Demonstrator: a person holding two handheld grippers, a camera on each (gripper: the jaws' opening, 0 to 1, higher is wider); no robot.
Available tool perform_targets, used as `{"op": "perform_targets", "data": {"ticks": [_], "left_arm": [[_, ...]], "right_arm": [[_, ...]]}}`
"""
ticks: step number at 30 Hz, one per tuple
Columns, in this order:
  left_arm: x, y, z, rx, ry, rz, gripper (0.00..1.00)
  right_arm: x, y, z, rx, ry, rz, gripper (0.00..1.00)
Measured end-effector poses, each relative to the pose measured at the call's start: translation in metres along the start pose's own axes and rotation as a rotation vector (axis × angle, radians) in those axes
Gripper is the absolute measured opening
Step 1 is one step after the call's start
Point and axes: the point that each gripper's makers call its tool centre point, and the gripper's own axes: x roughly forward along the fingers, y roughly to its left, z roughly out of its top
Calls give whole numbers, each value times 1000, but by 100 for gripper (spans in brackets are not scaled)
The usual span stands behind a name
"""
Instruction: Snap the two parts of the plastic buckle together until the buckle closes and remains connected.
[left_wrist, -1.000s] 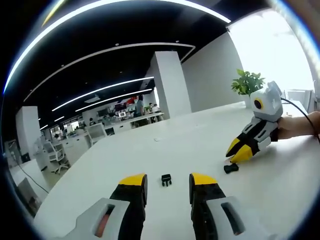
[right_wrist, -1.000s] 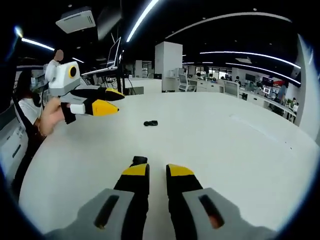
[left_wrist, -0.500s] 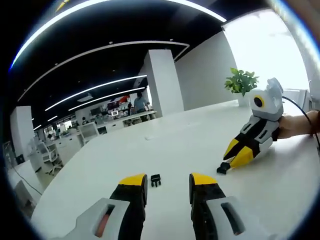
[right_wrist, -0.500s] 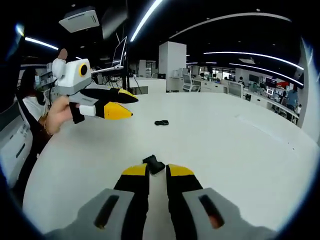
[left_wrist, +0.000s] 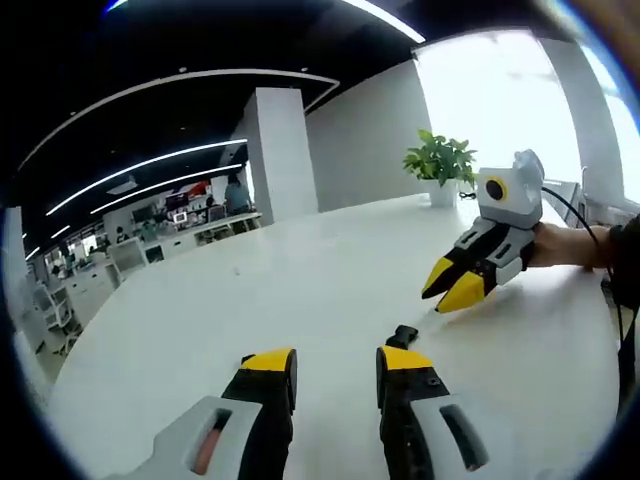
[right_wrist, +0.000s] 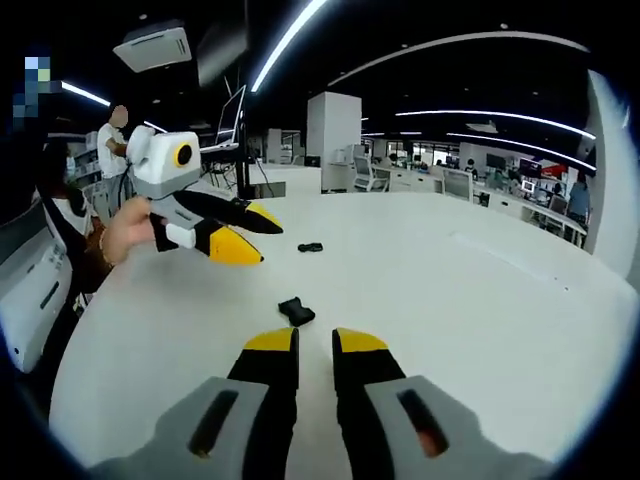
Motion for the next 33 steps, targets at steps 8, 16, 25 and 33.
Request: {"op": "perform_targets", "data": {"ticks": [8, 16, 25, 33], "left_arm": [[3, -7, -7, 5, 44, -65, 31], [10, -25, -8, 91, 89, -151, 30], [22, -37, -10, 99, 102, -215, 28], [32, -46, -13, 134, 137, -273, 27]], "right_arm": [[-2, -5, -3, 27, -18, -4, 14], [-6, -7, -3, 39, -31, -9, 14], [-10, -9, -2, 41, -42, -18, 14], [-12, -10, -1, 45, -48, -20, 14]]}}
